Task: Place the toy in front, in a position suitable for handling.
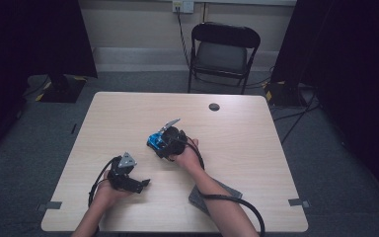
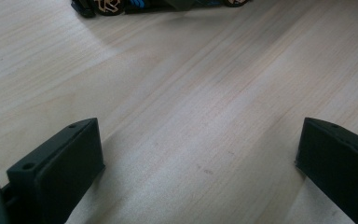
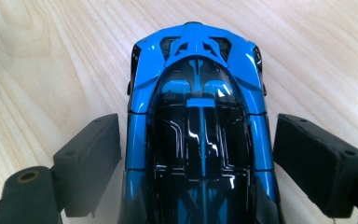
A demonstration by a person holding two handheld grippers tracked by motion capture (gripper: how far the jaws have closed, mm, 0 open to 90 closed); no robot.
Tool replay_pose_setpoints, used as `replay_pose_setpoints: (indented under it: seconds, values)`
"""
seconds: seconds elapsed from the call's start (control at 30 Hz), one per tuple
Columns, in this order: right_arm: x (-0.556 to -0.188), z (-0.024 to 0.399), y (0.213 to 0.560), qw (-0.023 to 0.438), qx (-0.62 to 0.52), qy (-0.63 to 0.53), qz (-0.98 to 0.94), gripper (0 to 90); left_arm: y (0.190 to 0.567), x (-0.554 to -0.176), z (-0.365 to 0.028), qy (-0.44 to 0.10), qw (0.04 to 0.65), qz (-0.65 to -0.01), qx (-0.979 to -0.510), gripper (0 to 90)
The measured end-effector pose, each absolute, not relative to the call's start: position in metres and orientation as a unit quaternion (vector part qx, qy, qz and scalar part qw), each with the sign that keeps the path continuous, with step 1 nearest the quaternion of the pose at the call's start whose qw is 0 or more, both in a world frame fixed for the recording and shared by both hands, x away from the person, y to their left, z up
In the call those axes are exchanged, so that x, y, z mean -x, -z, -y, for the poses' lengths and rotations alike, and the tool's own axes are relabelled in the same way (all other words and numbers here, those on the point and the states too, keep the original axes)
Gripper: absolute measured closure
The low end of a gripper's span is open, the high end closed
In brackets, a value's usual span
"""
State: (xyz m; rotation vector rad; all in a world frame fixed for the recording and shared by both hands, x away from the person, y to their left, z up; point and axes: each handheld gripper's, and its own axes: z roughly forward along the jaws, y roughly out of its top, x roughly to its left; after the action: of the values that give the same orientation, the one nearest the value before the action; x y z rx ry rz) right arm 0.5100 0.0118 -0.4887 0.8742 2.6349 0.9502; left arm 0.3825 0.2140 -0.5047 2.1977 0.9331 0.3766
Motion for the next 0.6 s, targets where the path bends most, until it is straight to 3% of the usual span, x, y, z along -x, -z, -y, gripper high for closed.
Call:
replay_pose_setpoints:
  seconds: [0.6]
  values:
    - [-0.5087,-0.0104,0.4912,0.102,-0.289,-0.317,-0.898,25.7,0.5047,-0.3825,-0.2139,-0.146,0.354,-0.361,-0.85,0.0]
